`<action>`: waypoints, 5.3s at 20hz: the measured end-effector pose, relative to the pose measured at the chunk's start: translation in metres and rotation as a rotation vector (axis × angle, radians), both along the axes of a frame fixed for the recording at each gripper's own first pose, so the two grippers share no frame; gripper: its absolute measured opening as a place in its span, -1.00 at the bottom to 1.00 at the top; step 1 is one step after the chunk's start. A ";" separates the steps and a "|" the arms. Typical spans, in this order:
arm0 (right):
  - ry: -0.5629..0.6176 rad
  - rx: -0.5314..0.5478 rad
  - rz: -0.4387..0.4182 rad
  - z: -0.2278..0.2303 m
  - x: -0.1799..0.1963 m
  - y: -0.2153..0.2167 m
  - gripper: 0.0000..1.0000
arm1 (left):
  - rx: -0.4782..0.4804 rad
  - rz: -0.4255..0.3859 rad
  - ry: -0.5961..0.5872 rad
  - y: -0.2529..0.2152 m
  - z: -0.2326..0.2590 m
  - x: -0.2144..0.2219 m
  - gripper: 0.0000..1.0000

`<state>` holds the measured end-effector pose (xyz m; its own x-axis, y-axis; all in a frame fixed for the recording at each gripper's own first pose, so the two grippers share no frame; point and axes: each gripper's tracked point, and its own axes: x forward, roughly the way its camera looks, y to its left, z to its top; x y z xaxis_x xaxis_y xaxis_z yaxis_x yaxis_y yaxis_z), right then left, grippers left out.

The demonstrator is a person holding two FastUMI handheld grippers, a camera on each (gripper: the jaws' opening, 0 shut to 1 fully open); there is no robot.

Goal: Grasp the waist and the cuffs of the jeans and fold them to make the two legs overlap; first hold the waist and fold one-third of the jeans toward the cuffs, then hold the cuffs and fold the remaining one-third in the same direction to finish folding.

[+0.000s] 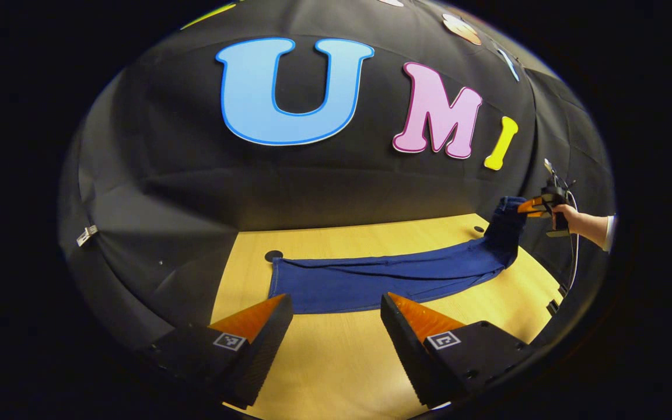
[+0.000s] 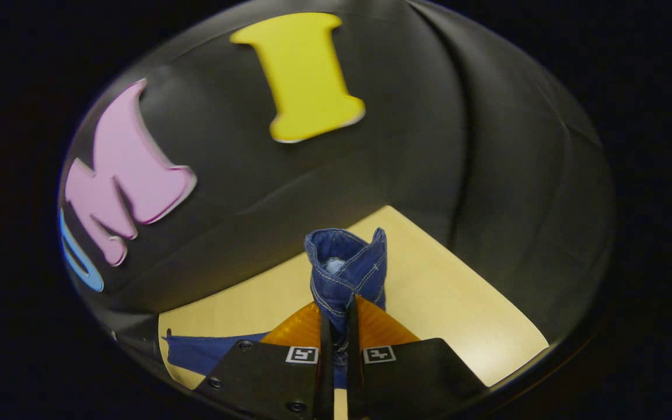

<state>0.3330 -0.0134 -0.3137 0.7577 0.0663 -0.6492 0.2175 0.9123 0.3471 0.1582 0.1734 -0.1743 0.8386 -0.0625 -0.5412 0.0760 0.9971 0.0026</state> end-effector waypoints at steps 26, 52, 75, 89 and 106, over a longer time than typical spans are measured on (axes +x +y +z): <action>0.147 0.214 0.834 -0.115 -0.140 0.390 0.96 | -0.226 0.153 0.235 0.005 -0.083 0.022 0.91; 0.093 0.227 0.592 -0.040 -0.147 0.152 0.96 | 0.000 0.234 0.815 0.098 -0.236 0.131 0.86; -0.014 0.238 0.573 0.004 -0.160 0.137 0.96 | 0.000 -0.208 0.335 -0.107 -0.040 0.190 -0.82; -0.003 0.154 0.442 -0.005 -0.221 0.033 0.96 | -0.010 -0.439 0.529 -0.349 -0.184 0.206 -0.81; -0.315 -0.071 0.393 0.083 -0.203 0.017 0.96 | -0.022 -0.300 0.111 -0.351 -0.058 0.112 0.95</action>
